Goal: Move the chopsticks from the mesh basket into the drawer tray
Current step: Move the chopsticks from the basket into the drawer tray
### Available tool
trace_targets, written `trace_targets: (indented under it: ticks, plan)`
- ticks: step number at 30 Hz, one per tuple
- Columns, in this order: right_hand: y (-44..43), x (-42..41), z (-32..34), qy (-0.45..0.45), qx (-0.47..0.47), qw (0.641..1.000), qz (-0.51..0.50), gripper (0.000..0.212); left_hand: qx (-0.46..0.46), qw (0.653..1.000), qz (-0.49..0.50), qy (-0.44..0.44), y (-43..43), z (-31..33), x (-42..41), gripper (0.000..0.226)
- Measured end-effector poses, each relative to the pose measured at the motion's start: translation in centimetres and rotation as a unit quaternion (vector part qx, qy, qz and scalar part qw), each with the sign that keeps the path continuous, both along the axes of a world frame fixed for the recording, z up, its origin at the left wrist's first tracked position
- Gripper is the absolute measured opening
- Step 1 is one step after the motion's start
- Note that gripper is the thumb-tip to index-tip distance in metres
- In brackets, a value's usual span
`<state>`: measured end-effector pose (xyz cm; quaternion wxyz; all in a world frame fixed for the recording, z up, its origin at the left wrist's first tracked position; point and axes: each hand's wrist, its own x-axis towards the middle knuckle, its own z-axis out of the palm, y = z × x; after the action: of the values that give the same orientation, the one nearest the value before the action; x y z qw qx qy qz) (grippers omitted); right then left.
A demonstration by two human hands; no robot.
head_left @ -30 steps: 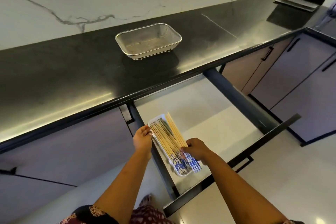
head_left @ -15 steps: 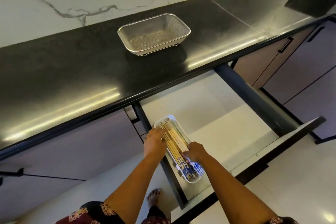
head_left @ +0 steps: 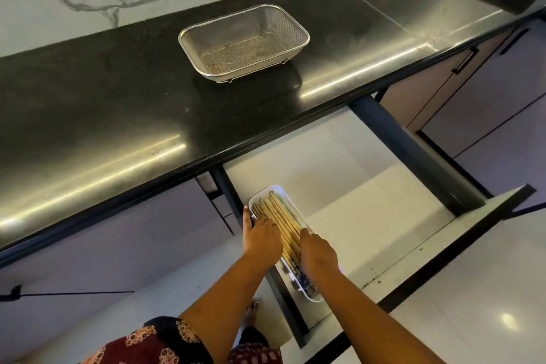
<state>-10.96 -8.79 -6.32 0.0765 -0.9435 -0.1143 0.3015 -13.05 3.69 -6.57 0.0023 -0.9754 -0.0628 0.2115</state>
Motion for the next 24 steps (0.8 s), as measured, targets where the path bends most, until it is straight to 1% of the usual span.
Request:
trace_targets:
  ticks: [2,4,6,8,11,13,16,18,24]
  plan:
    - [0.3,0.0,0.1,-0.013,-0.006,1.000,0.024,0.031,0.008,1.000,-0.011,0.017,-0.1,0.0,0.4,0.029]
    - [0.6,0.0,0.1,-0.007,-0.006,0.999,0.046,0.031,0.006,1.000,-0.013,0.023,-0.2,-0.1,0.7,0.031]
    - [0.7,0.0,-0.1,0.026,0.011,0.999,0.021,0.028,-0.002,1.000,-0.019,0.024,-0.2,-0.2,0.9,0.032]
    - [0.7,0.1,-0.5,0.064,0.025,0.998,0.001,0.033,-0.017,0.999,-0.030,0.026,0.0,-0.3,1.0,0.032]
    - [0.5,0.1,-0.9,0.086,0.049,0.995,-0.007,0.034,-0.040,0.998,-0.042,0.027,0.3,-0.6,1.2,0.034]
    - [0.5,0.3,-1.0,0.081,0.045,0.996,-0.005,0.033,-0.036,0.999,-0.036,0.012,0.5,-0.8,1.2,0.033]
    - [0.8,0.4,-1.0,0.063,0.025,0.998,0.000,0.032,-0.009,1.000,-0.020,-0.020,0.8,-0.7,1.0,0.024]
    - [0.9,0.3,-1.0,0.051,0.020,0.999,0.000,0.029,0.006,1.000,-0.012,-0.021,0.8,-0.5,0.8,0.022]
    - [0.9,0.0,-0.9,0.035,-0.003,0.999,0.008,0.030,-0.006,1.000,-0.012,-0.002,0.7,-1.1,1.0,0.033]
